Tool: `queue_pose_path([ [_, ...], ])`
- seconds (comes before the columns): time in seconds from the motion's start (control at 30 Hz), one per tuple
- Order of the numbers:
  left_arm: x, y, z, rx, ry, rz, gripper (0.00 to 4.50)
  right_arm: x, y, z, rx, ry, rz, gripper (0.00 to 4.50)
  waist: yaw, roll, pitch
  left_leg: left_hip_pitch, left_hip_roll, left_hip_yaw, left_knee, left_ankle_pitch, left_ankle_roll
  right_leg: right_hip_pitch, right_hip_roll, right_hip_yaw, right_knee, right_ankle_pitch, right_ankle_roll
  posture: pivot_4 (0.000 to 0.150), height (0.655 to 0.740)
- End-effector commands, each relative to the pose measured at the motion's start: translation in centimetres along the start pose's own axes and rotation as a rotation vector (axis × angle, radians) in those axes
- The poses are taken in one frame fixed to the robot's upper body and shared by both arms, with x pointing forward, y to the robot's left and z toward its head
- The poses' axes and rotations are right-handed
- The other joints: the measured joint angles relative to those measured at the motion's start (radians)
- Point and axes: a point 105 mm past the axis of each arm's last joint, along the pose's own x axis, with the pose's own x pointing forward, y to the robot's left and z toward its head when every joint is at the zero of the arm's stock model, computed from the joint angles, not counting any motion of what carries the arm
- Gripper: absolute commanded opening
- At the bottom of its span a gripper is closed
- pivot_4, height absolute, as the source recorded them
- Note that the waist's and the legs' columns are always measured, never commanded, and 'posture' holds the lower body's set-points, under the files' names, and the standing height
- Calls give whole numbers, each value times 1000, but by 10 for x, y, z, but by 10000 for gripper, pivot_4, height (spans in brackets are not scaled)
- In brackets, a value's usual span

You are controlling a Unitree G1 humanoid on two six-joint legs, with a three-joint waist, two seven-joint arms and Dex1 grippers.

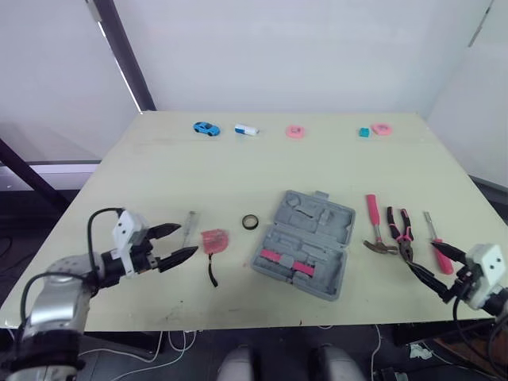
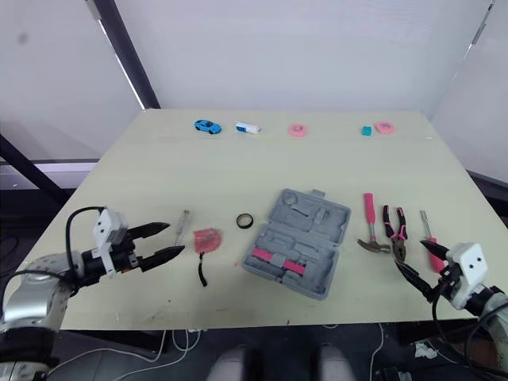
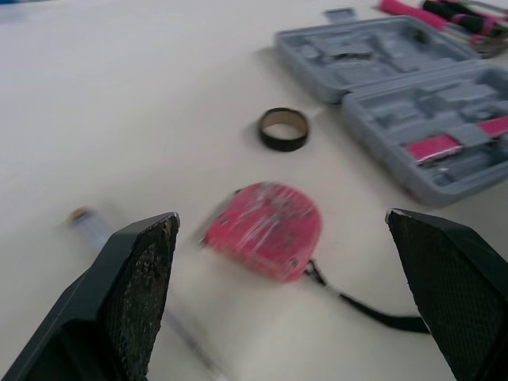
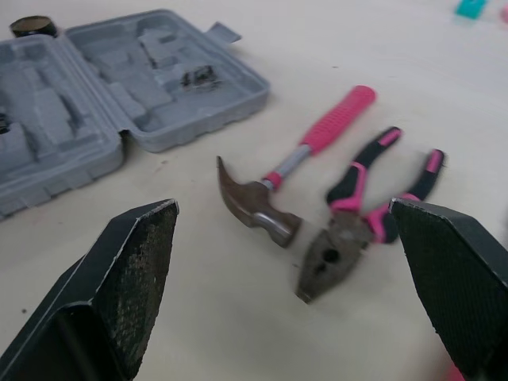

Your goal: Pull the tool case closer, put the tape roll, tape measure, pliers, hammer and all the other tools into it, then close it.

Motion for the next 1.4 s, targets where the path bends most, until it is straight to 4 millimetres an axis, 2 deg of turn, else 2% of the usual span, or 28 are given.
queue_pose_path([
  [0.03, 18, 6, 17, 65, -5, -66, 44406, 12, 4, 11, -31, 24, 36, 45000, 2, 0, 0, 0, 0, 0, 0, 0, 0, 0, 0, 0, 0, 0, 0, 1500, 7395],
  [0.13, 43, 8, 27, 108, 0, -140, 44406, 26, 9, 15, -30, 45, 77, 45000, 5, 0, 0, 1, 0, -1, 3, 0, 0, 2, 1, 0, 1, 0, 0, 1500, 7395],
  [0.4, 91, 9, 39, 165, 25, -260, 44406, 55, 20, 19, -111, 89, 169, 45000, -2, -2, 1, -1, -1, -2, 4, 0, 0, 1, 3, 1, 2, 3, 4, 1500, 7395],
  [0.5, 103, 9, 42, 174, 34, -279, 45000, 63, 19, 22, -128, 90, 178, 36378, -2, -2, 1, -1, -1, -2, 4, 0, 0, 1, 3, 0, 1, 3, 4, 1500, 7395],
  [0.57, 110, 10, 43, 185, 46, -280, 45000, 66, 20, 21, -146, 107, 195, 27351, -2, -2, 1, -1, -1, -2, 4, 0, 0, 1, 3, 0, 1, 3, 4, 1500, 7395],
  [0.6, 112, 10, 44, 189, 48, -282, 39375, 67, 20, 20, -154, 115, 201, 22212, -2, -2, 1, -1, -1, -2, 4, 0, 0, 1, 3, 0, 1, 3, 4, 1500, 7395],
  [0.63, 117, 9, 46, 195, 52, -288, 36479, 68, 22, 17, -166, 135, 220, 16947, -2, -2, 1, -2, -1, -2, 4, 0, 0, 1, 3, 0, 1, 3, 5, 1500, 7395],
  [0.7, 125, 7, 48, 205, 67, -300, 26910, 73, 26, 15, -181, 162, 237, 6956, -2, -2, 1, -2, -1, -2, 4, 0, 0, 1, 3, 0, 1, 3, 5, 1500, 7395],
  [0.77, 131, 6, 48, 216, 87, -304, 18299, 80, 28, 16, -186, 173, 238, 0, -2, -3, 1, -2, -1, -3, 4, 0, 0, 1, 3, 0, 1, 3, 5, 1500, 7395],
  [0.83, 135, 5, 48, 219, 99, -302, 10482, 83, 30, 14, -202, 189, 244, 0, -4, -3, 2, -2, -1, -3, 4, 0, 0, 1, 3, 0, 1, 3, 5, 1500, 7395],
  [0.87, 138, 4, 47, 225, 108, -301, 8151, 84, 30, 12, -215, 202, 249, 0, -4, -3, 2, -2, -1, -2, 4, 0, 0, 1, 3, 0, 2, 3, 5, 1500, 7395],
  [0.9, 139, 3, 47, 228, 114, -302, 2667, 85, 31, 11, -221, 211, 251, 0, -4, -3, 2, -2, -1, -3, 4, 0, 0, 1, 3, 0, 2, 3, 5, 1500, 7395],
  [0.93, 141, 2, 46, 231, 120, -304, 1364, 86, 33, 10, -220, 217, 252, 0, -4, -3, 2, -2, -1, -3, 4, 0, 0, 1, 3, 0, 1, 3, 5, 1500, 7395],
  [1.2, 152, 1, 41, 255, 191, -279, 519, 100, 48, 1, -229, 243, 285, 0, -3, -3, 2, -2, -1, -3, 4, 0, 0, 1, 3, 0, 2, 3, 5, 1500, 7395],
  [1.4, 156, 2, 36, 251, 213, -249, 519, 107, 51, 0, -236, 240, 281, 0, -3, -3, 2, -2, -1, -3, 4, 0, 0, 1, 3, 0, 2, 3, 5, 1500, 7395],
])
